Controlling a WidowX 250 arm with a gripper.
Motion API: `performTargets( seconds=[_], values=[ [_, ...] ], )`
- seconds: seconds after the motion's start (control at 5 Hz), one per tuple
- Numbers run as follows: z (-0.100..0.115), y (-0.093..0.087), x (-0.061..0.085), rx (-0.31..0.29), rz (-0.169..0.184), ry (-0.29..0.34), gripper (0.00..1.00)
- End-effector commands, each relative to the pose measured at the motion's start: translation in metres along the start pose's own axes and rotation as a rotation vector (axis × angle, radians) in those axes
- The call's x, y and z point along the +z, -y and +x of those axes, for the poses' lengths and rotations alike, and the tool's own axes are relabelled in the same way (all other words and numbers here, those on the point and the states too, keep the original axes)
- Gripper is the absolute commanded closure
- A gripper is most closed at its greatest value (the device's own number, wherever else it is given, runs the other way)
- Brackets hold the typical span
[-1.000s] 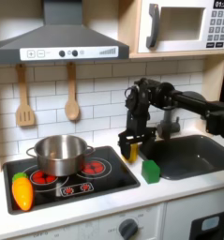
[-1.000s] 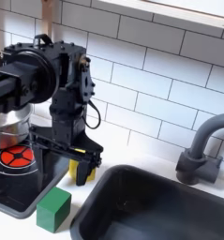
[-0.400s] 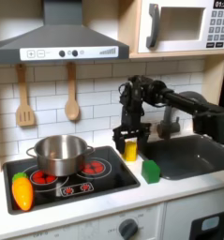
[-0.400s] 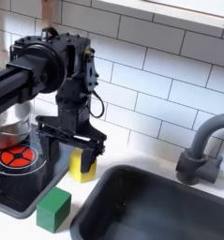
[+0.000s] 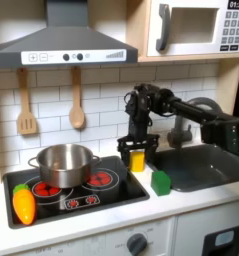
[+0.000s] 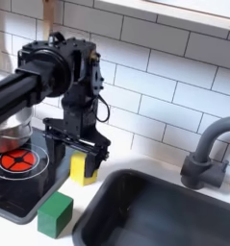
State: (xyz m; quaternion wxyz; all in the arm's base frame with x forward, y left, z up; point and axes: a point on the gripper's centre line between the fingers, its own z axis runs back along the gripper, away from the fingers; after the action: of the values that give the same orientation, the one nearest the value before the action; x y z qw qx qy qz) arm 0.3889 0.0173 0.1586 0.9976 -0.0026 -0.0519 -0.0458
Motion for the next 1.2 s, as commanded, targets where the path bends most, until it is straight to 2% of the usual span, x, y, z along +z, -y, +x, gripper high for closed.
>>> performTargets(
  seconds=[0.0, 0.4, 0.6, 0.8, 1.0],
  values=[
    [0.000, 0.001, -0.009, -0.014, -0.001, -0.007, 0.00],
    [0.002, 0.000, -0.025, -0.036, 0.001, -0.026, 0.00],
    [0.003, -0.001, -0.025, -0.034, 0.000, -0.024, 0.00],
    [0.002, -0.004, -0.025, -0.032, -0.019, -0.020, 1.00],
    [0.001, -0.003, -0.023, -0.046, -0.021, -0.005, 1.00]
  ],
)
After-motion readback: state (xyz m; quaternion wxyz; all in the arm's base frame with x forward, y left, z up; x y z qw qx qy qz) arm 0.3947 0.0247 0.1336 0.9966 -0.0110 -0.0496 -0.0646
